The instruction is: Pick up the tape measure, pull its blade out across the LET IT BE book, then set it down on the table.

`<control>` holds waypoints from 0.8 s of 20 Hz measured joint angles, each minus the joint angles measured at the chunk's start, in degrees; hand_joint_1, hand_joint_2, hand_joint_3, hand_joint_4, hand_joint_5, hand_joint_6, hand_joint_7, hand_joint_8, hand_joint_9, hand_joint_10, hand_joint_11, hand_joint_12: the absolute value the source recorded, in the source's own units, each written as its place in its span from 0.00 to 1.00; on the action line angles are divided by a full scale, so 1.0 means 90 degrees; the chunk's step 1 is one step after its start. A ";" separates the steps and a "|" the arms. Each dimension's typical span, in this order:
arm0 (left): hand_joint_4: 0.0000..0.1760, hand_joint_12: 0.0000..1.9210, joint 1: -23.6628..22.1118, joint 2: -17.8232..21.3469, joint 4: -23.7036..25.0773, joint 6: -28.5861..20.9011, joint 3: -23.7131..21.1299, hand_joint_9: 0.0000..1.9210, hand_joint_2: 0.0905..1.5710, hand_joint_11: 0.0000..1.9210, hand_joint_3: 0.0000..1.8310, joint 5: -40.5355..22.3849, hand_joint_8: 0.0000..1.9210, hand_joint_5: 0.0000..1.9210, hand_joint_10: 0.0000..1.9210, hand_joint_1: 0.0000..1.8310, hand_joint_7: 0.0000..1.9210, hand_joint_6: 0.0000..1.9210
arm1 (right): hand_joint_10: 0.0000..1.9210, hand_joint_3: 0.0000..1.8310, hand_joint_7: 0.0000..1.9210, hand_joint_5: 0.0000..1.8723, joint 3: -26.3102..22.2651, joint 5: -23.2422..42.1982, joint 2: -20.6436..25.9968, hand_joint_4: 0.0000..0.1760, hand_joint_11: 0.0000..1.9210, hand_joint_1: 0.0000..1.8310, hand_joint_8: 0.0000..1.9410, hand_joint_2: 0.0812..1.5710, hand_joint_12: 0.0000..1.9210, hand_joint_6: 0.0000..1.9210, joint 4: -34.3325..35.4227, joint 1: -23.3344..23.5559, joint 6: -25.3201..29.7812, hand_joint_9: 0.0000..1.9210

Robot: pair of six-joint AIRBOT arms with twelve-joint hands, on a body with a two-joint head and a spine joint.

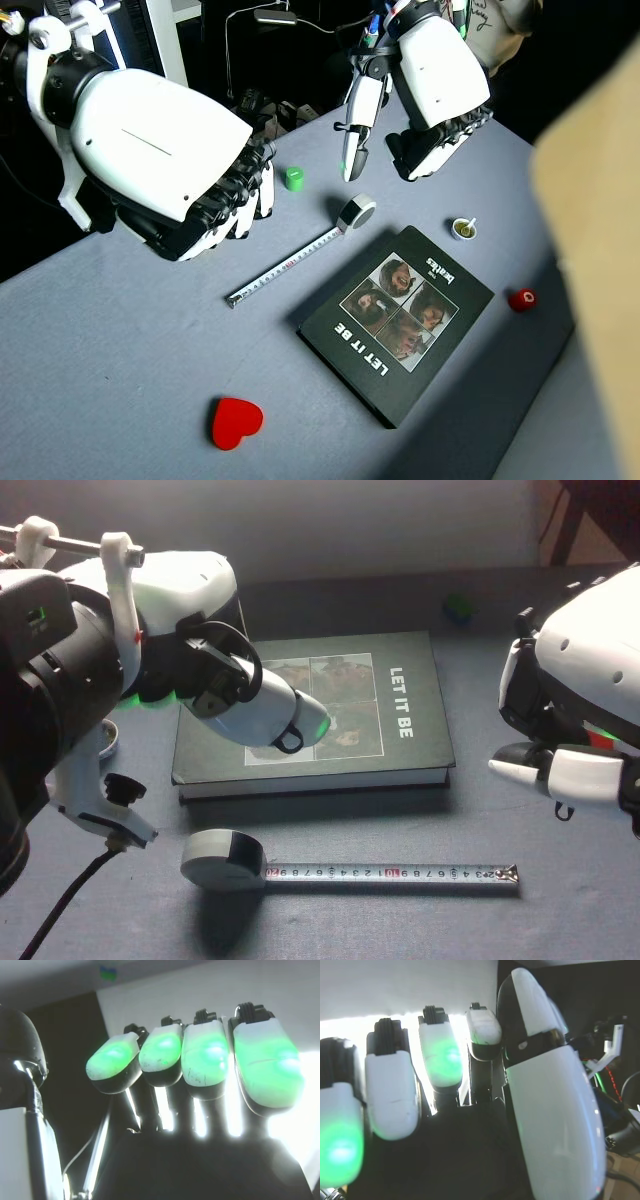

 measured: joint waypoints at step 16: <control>0.02 0.26 0.0126 0.0119 0.0041 -0.0515 -0.0423 0.07 0.63 0.00 0.00 -0.0335 0.00 0.07 0.00 0.22 0.07 0.00 | 0.00 0.01 0.07 0.08 -0.0002 0.0772 -0.0330 0.75 0.00 0.00 0.00 0.68 0.31 0.00 0.0335 -0.0248 -0.0471 0.06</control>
